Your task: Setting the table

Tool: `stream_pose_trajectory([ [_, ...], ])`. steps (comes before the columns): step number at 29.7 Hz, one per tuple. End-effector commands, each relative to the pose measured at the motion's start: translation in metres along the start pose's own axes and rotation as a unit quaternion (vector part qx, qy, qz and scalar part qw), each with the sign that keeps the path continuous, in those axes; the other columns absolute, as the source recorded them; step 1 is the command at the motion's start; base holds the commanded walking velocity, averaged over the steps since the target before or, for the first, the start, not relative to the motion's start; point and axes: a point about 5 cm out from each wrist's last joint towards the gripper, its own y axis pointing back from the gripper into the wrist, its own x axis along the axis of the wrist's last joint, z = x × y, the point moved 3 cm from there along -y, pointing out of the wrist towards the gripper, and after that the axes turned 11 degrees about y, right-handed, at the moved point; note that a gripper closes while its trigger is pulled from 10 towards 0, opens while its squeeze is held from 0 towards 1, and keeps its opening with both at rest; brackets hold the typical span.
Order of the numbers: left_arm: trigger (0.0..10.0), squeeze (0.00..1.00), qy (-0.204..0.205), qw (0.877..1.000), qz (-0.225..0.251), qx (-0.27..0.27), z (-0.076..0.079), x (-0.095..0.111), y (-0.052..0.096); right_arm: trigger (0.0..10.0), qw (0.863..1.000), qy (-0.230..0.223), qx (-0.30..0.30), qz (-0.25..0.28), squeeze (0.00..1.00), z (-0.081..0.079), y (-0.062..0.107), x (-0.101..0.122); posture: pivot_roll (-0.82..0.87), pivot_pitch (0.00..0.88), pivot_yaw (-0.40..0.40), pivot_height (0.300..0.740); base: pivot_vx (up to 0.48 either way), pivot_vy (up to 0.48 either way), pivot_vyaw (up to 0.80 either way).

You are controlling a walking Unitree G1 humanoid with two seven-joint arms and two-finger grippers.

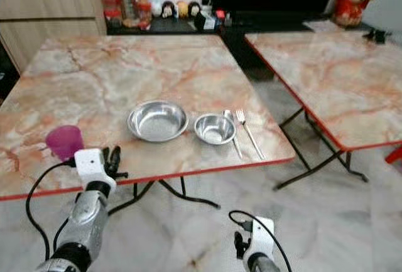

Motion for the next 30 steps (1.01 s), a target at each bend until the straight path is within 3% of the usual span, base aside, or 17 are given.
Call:
stream_pose_trajectory([
  [1, 10.0, 0.0, -0.007, 1.0, -0.006, 0.006, -0.002, -0.003, 0.003, 10.0, 1.0, 0.0, -0.005, -0.005, 0.0, 0.004, 0.001, -0.003, 0.02, 0.0, -0.066, 0.74, 0.0, 0.0, 0.0],
  [7, 10.0, 0.0, -0.005, 1.0, 0.006, 0.014, -0.006, 0.005, 0.0, 10.0, 1.0, 0.001, -0.004, -0.005, 0.0, 0.004, 0.001, -0.004, 0.03, 0.0, -0.067, 0.74, 0.0, 0.0, 0.0],
  [11, 10.0, 0.0, 0.018, 1.0, 0.007, -0.003, 0.003, 0.014, -0.006, 10.0, 1.0, 0.003, -0.003, -0.007, 0.0, 0.003, 0.001, -0.004, 0.03, 0.0, -0.068, 0.74, 0.0, 0.0, 0.0],
  [12, 10.0, 0.35, 0.026, 1.0, 0.005, -0.015, 0.007, 0.016, -0.007, 10.0, 1.0, 0.004, -0.002, -0.007, 0.0, 0.003, 0.001, -0.005, 0.03, 0.0, -0.067, 0.74, 0.0, 0.0, 0.0],
  [13, 10.0, 1.0, 0.031, 0.999, -0.003, -0.022, 0.01, 0.015, -0.007, 10.0, 1.0, 0.004, -0.002, -0.008, 0.0, 0.003, 0.002, -0.005, 0.03, 0.0, -0.067, 0.74, 0.0, 0.0, 0.0],
  [19, 10.0, 1.0, 0.055, 0.996, -0.024, -0.065, 0.028, 0.017, -0.007, 10.0, 1.0, 0.004, 0.001, -0.01, 0.0, 0.001, 0.002, -0.006, 0.03, 0.0, -0.063, 0.74, 0.0, 0.0, 0.0],
  [22, 10.0, 1.0, 0.064, 0.995, -0.03, -0.068, 0.03, 0.02, -0.006, 10.0, 1.0, 0.004, 0.001, -0.011, 0.0, 0.001, 0.002, -0.007, 0.03, 0.0, -0.063, 0.74, 0.0, 0.0, 0.0],
  [26, 10.0, 1.0, 0.071, 0.993, -0.045, -0.087, 0.052, 0.032, -0.02, 10.0, 1.0, 0.001, 0.001, -0.013, 0.0, -0.001, 0.002, -0.007, 0.03, 0.0, -0.052, 0.74, 0.0, 0.0, 0.0],
  [30, 10.0, 1.0, 0.07, 0.992, -0.053, -0.094, 0.06, 0.033, -0.024, 10.0, 1.0, 0.0, -0.001, -0.014, 0.0, -0.001, 0.002, -0.007, 0.03, 0.0, -0.044, 0.74, 0.0, 0.0, 0.0],
])
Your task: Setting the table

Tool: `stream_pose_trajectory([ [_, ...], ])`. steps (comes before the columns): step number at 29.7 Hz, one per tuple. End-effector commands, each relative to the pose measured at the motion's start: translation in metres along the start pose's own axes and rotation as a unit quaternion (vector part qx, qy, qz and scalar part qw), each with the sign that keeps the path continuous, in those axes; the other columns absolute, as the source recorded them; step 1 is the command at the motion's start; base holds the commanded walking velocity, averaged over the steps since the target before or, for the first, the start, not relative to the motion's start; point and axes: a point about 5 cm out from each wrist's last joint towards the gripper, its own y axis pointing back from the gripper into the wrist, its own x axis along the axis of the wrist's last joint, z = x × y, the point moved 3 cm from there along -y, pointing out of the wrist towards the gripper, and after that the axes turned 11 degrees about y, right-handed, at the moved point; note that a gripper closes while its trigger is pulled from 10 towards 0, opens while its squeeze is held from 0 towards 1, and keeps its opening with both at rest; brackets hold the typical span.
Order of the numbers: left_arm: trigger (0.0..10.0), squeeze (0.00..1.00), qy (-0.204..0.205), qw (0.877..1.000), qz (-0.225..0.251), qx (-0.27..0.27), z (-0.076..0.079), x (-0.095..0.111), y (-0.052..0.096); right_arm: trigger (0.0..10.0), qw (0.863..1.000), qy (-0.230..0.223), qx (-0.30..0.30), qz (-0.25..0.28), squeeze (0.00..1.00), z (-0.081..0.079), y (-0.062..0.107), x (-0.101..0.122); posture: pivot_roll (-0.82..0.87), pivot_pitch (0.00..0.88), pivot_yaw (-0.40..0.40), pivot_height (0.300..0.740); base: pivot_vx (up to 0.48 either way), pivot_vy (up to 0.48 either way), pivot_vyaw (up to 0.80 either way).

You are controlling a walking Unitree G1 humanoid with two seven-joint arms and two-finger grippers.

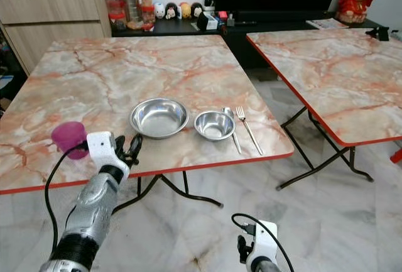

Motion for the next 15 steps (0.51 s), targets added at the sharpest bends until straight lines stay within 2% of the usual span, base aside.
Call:
stream_pose_trajectory([
  [1, 10.0, 1.0, -0.01, 1.0, -0.006, -0.014, 0.01, 0.001, -0.004, 10.0, 1.0, -0.001, -0.004, -0.003, 0.0, 0.001, 0.0, 0.0, 0.03, 0.0, -0.042, 0.74, 0.0, 0.0, 0.0],
  [2, 10.0, 1.0, -0.014, 1.0, -0.006, -0.02, 0.01, 0.0, -0.004, 10.0, 1.0, -0.002, -0.005, -0.002, 0.0, 0.001, 0.0, 0.001, 0.03, 0.0, -0.04, 0.74, 0.0, 0.0, 0.0],
  [3, 10.0, 0.0, -0.026, 1.0, -0.001, -0.017, 0.008, -0.002, -0.002, 10.0, 1.0, -0.002, -0.005, -0.002, 0.0, 0.001, 0.0, 0.001, 0.03, 0.0, -0.04, 0.74, 0.0, 0.0, 0.0],
  [5, 10.0, 0.0, -0.043, 0.999, 0.014, -0.008, 0.002, -0.003, 0.002, 10.0, 1.0, -0.002, -0.006, 0.001, 0.0, 0.001, 0.0, 0.002, 0.02, 0.0, -0.04, 0.74, 0.0, 0.0, 0.0],
  [7, 10.0, 0.0, -0.04, 0.999, 0.026, -0.005, 0.001, 0.0, 0.003, 10.0, 1.0, -0.001, -0.006, 0.002, 0.0, 0.001, 0.0, 0.002, 0.02, 0.0, -0.042, 0.74, 0.0, 0.0, 0.0],
  [8, 10.0, 0.0, -0.042, 0.998, 0.045, -0.008, 0.002, 0.005, 0.005, 10.0, 1.0, 0.0, -0.006, 0.003, 0.0, 0.001, 0.0, 0.002, 0.03, 0.0, -0.044, 0.74, 0.0, 0.0, 0.0],
  [15, 10.0, 0.0, -0.066, 0.994, 0.091, -0.012, 0.01, 0.017, 0.005, 10.0, 1.0, 0.003, -0.007, 0.006, 0.0, 0.003, -0.001, 0.004, 0.03, 0.0, -0.056, 0.74, 0.0, 0.0, 0.0],
])
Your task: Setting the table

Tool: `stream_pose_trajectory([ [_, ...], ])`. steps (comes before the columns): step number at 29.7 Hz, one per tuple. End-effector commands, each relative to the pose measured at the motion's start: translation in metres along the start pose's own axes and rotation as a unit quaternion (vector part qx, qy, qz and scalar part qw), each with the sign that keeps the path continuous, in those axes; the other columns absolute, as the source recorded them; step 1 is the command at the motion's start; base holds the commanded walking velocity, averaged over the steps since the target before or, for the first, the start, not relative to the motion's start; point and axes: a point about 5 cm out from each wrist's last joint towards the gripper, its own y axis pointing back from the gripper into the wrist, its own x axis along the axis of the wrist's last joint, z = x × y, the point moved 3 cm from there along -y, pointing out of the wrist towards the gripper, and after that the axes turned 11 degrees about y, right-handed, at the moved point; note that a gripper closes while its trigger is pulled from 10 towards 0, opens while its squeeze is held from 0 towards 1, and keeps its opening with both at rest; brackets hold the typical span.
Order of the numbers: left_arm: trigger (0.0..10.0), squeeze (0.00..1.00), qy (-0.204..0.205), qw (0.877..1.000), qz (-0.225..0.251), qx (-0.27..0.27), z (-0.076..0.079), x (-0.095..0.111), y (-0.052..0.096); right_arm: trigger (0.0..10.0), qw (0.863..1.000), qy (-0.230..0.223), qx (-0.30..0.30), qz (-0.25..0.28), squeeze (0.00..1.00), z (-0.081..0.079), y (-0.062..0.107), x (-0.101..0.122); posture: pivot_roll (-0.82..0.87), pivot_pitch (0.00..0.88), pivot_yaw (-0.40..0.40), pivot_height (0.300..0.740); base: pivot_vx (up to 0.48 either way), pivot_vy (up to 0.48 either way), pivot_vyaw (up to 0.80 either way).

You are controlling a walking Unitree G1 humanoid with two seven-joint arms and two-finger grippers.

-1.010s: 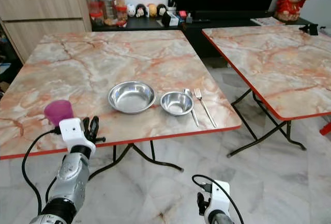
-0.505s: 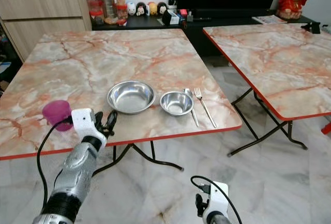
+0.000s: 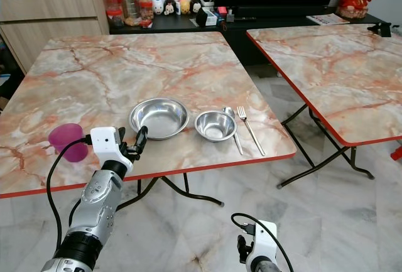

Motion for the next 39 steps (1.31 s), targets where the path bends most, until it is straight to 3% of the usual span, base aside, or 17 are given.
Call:
stream_pose_trajectory([
  [1, 10.0, 0.0, -0.015, 1.0, 0.02, -0.007, 0.006, 0.007, -0.003, 10.0, 1.0, 0.003, -0.005, 0.006, 0.0, 0.003, -0.001, 0.004, 0.03, 0.0, -0.056, 0.74, 0.0, 0.0, 0.0],
  [8, 10.0, 0.0, -0.021, 0.999, 0.024, -0.003, 0.009, 0.006, -0.007, 10.0, 1.0, 0.003, -0.008, 0.006, 0.0, 0.004, -0.001, 0.005, 0.03, 0.0, -0.058, 0.74, 0.108, 0.0, 0.0],
  [12, 10.0, 0.0, -0.022, 0.999, 0.032, 0.001, 0.007, 0.01, -0.01, 10.0, 0.999, 0.038, -0.011, 0.011, 0.0, 0.005, -0.001, 0.007, 0.03, 0.0, -0.057, 0.74, 0.259, 0.0, 0.2],
  [18, 10.0, 0.0, -0.023, 0.999, 0.04, 0.007, 0.003, 0.013, -0.01, 10.0, 1.0, 0.008, -0.02, 0.007, 0.0, 0.007, 0.0, 0.005, 0.03, 0.0, -0.058, 0.74, 0.259, 0.0, 0.53],
  [39, 10.0, 0.0, -0.018, 0.997, 0.075, 0.009, 0.002, 0.031, -0.014, 10.0, 1.0, 0.023, -0.016, 0.004, 0.0, 0.006, 0.0, 0.003, 0.03, 0.0, -0.056, 0.74, 0.26, 0.0, 0.0],
])
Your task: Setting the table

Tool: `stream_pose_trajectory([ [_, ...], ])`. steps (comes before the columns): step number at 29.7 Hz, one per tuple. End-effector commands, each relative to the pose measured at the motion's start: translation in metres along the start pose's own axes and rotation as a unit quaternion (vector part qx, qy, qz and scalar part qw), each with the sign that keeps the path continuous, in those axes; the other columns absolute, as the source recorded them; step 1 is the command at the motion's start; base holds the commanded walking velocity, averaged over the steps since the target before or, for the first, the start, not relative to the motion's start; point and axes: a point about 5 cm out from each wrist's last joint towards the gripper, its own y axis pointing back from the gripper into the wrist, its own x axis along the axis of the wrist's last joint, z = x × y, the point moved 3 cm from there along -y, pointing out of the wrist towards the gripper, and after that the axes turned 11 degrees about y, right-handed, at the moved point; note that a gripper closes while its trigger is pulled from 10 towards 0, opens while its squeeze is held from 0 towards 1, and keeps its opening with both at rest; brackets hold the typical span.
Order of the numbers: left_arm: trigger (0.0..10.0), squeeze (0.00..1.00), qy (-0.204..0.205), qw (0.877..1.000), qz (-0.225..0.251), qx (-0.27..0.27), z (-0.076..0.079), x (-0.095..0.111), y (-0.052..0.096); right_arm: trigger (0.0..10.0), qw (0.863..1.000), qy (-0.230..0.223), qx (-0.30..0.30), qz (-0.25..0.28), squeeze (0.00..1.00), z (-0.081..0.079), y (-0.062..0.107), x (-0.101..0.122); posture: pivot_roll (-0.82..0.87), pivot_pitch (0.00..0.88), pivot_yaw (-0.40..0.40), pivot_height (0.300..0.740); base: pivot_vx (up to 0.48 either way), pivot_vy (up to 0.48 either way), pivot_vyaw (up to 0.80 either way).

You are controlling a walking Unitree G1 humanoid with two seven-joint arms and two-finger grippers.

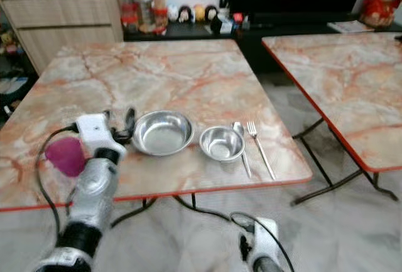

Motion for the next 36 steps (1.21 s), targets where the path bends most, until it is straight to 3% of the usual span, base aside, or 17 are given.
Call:
stream_pose_trajectory([
  [1, 10.0, 0.0, -0.01, 1.0, 0.018, 0.008, -0.01, 0.011, -0.003, 10.0, 1.0, -0.001, 0.012, 0.005, 0.0, -0.011, -0.002, 0.005, 0.03, 0.0, -0.056, 0.74, 0.259, 0.0, 0.0],
  [31, 10.0, 0.0, -0.009, 0.999, 0.035, 0.01, -0.011, 0.022, -0.005, 10.0, 1.0, 0.002, 0.013, 0.002, 0.0, -0.011, -0.001, 0.003, 0.03, 0.0, -0.057, 0.74, 0.292, 0.0, 0.0],
  [36, 10.0, 0.0, -0.003, 0.999, 0.039, -0.003, -0.005, 0.036, -0.007, 10.0, 1.0, 0.002, 0.014, 0.001, 0.0, -0.011, -0.001, 0.002, 0.03, 0.0, -0.055, 0.74, 0.0, 0.0, 0.0],
])
